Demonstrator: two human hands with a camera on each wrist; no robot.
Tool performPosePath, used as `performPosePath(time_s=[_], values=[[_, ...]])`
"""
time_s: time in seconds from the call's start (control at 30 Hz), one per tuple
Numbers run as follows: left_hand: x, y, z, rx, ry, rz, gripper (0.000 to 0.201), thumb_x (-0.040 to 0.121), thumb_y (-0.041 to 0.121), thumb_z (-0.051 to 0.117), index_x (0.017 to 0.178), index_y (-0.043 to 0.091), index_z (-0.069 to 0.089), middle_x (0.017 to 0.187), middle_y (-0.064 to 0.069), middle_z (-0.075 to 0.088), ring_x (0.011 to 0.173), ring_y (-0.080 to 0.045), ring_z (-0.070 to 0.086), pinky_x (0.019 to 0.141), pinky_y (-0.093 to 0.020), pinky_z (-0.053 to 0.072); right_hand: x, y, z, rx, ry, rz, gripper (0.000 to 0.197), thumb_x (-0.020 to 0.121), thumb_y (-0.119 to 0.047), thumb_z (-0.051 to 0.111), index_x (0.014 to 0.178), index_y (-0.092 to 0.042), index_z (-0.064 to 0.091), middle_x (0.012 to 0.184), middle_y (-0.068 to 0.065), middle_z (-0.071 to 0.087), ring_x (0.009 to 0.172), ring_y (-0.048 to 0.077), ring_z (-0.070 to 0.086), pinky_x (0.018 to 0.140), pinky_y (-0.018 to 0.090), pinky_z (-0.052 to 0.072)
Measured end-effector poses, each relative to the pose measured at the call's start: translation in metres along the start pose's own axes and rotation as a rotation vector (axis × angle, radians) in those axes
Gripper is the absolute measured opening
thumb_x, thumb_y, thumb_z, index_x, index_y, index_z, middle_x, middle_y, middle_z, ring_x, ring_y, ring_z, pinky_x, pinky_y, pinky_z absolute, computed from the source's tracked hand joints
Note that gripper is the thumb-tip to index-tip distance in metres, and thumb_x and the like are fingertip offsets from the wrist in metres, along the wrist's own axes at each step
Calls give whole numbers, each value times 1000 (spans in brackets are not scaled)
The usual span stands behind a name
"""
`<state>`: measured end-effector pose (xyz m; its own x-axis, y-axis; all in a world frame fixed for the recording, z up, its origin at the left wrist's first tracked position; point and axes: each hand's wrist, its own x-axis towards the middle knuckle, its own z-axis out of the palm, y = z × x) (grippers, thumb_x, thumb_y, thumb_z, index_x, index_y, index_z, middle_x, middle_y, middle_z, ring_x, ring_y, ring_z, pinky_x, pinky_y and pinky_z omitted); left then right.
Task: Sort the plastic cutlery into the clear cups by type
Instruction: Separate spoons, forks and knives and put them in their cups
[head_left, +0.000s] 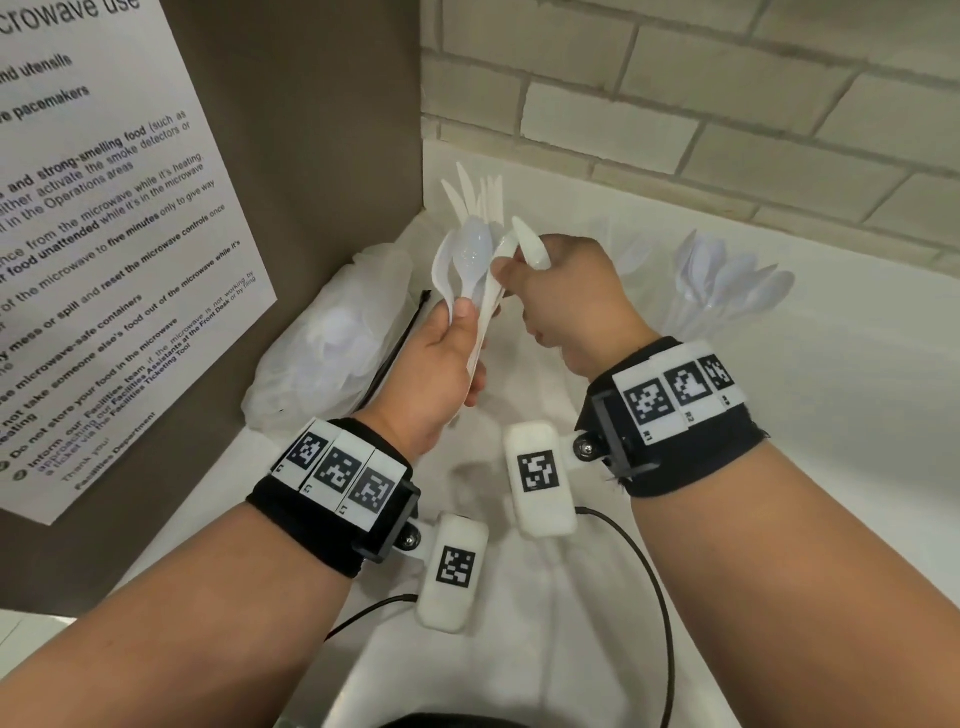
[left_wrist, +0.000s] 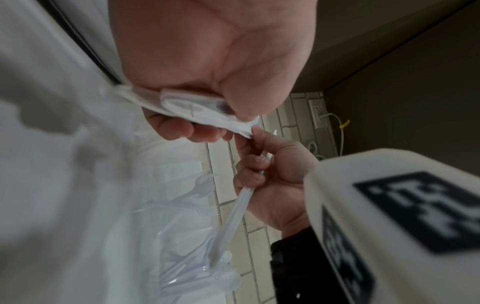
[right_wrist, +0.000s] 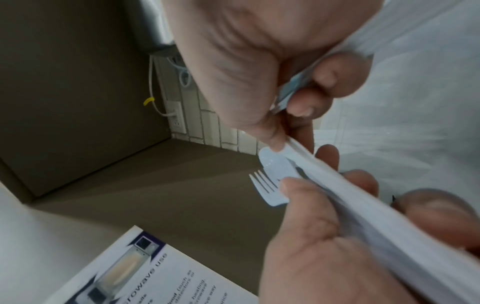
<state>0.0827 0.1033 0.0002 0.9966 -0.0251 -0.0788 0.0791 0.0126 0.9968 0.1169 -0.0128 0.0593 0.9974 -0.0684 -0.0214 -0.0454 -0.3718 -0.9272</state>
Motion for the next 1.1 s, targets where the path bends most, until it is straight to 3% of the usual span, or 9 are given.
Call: performPosePath(time_s=[0.13, 0.23, 0.33, 0.47, 0.63, 0.83, 0.9, 1.0, 1.1], values=[[2, 1, -1, -17, -8, -12, 20, 103, 36, 36, 111, 27, 52, 78, 0, 48, 55, -13, 45, 53, -29, 38, -1, 2, 6, 66, -40, 43, 12, 93, -19, 57, 83, -13, 60, 70, 3, 59, 50, 16, 49, 39, 21, 34], [3, 0, -1, -29, 10, -18, 19, 103, 34, 37, 110, 26, 53, 77, 0, 52, 57, -14, 51, 56, -33, 45, 2, 6, 13, 44, -63, 31, 12, 93, -19, 56, 98, -9, 62, 76, 3, 63, 60, 14, 54, 49, 26, 38], [6, -2, -3, -38, 76, -68, 22, 103, 33, 36, 99, 21, 54, 77, 1, 56, 61, -16, 60, 66, -39, 54, 9, 3, 5, 122, -27, 67, 12, 98, -18, 48, 107, -14, 54, 85, 6, 72, 58, 5, 58, 50, 22, 38], [13, -4, -11, -58, 101, -95, 23, 103, 32, 36, 97, 20, 55, 84, -2, 51, 57, -16, 55, 59, -34, 50, 30, -11, -20, 249, 92, 31, 12, 100, -17, 42, 111, -17, 49, 72, 2, 66, 68, 18, 60, 54, 27, 42], [17, -3, -15, -62, 104, -117, 25, 103, 34, 36, 99, 20, 56, 78, 1, 49, 52, -11, 40, 46, -24, 38, 76, -40, -32, 379, 200, -226, 22, 100, -4, 30, 104, -18, 47, 85, 13, 53, 73, 24, 53, 46, 15, 41], [24, -6, -17, -122, 160, -159, 26, 102, 33, 38, 99, 18, 59, 78, -1, 48, 52, -12, 39, 49, -27, 36, 122, -39, -3, 352, 101, -452, 26, 99, -6, 33, 109, -25, 49, 72, 3, 48, 75, 21, 56, 73, 27, 47], [27, -9, -20, -137, 181, -162, 27, 102, 34, 39, 99, 17, 59, 79, -2, 49, 53, -13, 41, 50, -28, 37, 130, -26, 7, 344, 78, -412, 24, 100, -4, 35, 111, -20, 49, 75, 3, 49, 76, 18, 54, 73, 24, 50], [31, -13, -23, -138, 182, -164, 28, 102, 35, 39, 99, 17, 60, 78, -3, 49, 54, -14, 42, 49, -29, 38, 139, -6, 17, 322, 13, -190, 19, 99, -6, 41, 113, -14, 50, 89, 10, 56, 79, 21, 55, 64, 19, 47], [32, -15, -22, -147, 170, -169, 28, 102, 35, 39, 100, 16, 60, 77, -3, 50, 53, -15, 42, 49, -29, 37, 144, 5, 17, 141, -67, 16, 39, 93, -20, 57, 131, -11, 51, 119, 12, 62, 101, 20, 59, 87, 28, 46]])
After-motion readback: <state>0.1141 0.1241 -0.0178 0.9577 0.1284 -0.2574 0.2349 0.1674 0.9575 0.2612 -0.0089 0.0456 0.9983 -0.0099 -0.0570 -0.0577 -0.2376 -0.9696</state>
